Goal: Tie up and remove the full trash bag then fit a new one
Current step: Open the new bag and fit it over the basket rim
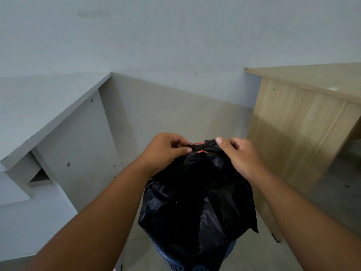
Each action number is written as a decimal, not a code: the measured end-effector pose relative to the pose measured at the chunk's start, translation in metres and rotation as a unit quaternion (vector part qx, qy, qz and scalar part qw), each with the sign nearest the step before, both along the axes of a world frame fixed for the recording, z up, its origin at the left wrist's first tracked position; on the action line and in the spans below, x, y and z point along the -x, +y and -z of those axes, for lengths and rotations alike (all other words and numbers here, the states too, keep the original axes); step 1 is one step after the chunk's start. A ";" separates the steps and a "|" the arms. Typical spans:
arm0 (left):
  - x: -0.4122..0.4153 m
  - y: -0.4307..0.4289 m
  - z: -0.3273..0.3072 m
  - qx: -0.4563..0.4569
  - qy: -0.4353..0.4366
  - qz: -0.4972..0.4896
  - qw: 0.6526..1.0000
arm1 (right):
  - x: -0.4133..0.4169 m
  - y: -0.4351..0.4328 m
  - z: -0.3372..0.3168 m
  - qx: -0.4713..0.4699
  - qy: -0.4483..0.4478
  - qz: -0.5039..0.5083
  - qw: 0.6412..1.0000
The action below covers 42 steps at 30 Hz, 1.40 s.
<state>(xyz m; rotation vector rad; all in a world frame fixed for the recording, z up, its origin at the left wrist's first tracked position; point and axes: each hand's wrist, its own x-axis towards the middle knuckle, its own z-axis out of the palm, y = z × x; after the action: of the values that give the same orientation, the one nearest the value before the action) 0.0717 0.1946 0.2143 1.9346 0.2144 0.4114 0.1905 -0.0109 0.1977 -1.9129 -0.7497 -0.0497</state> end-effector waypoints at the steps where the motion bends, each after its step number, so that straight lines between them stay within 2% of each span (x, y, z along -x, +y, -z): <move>1: -0.002 -0.002 -0.001 0.005 -0.010 -0.007 1.000 | 0.000 0.001 0.000 0.008 -0.010 -0.012 1.000; 4: -0.006 -0.004 -0.001 0.014 -0.035 -0.030 0.999 | -0.004 0.005 0.001 0.044 -0.040 -0.036 0.998; 5: -0.006 -0.002 -0.001 -0.003 -0.042 -0.040 0.998 | -0.005 0.005 0.001 0.024 -0.029 -0.039 0.999; 7: -0.007 0.004 0.001 -0.047 -0.047 -0.046 0.997 | -0.007 0.005 -0.002 -0.067 0.064 -0.050 0.994; 9: -0.007 0.013 0.002 -0.082 -0.048 -0.049 0.994 | -0.011 0.004 -0.003 -0.135 0.164 -0.061 0.975; 11: -0.003 0.023 0.001 -0.111 -0.055 -0.059 0.991 | -0.020 0.004 -0.003 -0.174 0.205 -0.039 0.962; 13: 0.001 0.032 0.004 -0.160 -0.041 -0.074 0.983 | -0.029 0.003 0.001 -0.190 0.211 -0.009 0.959; 16: 0.008 0.034 0.020 -0.196 0.019 -0.084 0.977 | -0.030 0.000 0.020 -0.133 0.149 0.025 0.980; 19: 0.012 0.031 0.049 -0.189 0.067 -0.077 0.977 | -0.028 -0.006 0.048 -0.051 0.079 -0.005 0.996; 22: 0.015 0.035 0.074 -0.228 0.071 -0.053 0.970 | -0.030 -0.015 0.069 0.021 0.069 -0.055 0.996; 24: 0.017 0.036 0.086 -0.210 0.072 -0.053 0.974 | -0.032 -0.018 0.075 0.081 0.044 -0.071 0.993; 28: 0.010 0.043 0.109 -0.230 0.104 -0.038 0.967 | -0.036 -0.012 0.089 0.201 -0.007 -0.095 0.975; 32: 0.000 0.061 0.142 -0.259 0.131 -0.014 0.957 | -0.039 0.003 0.112 0.308 -0.014 -0.085 0.947; 37: -0.020 0.076 0.192 -0.340 0.167 -0.024 0.925 | -0.041 0.030 0.154 0.395 -0.040 -0.055 0.916; 39: -0.022 0.076 0.211 -0.331 0.151 -0.013 0.931 | -0.043 0.037 0.172 0.417 -0.063 -0.037 0.906; 42: -0.023 0.081 0.236 -0.256 0.098 -0.038 0.961 | -0.051 0.043 0.198 0.432 -0.080 -0.020 0.898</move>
<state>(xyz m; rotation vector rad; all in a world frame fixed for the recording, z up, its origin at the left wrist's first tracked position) 0.0948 0.2757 -0.0218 2.4867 0.3363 0.3477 0.2413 0.0321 -0.0001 -2.7598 -1.0294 0.1866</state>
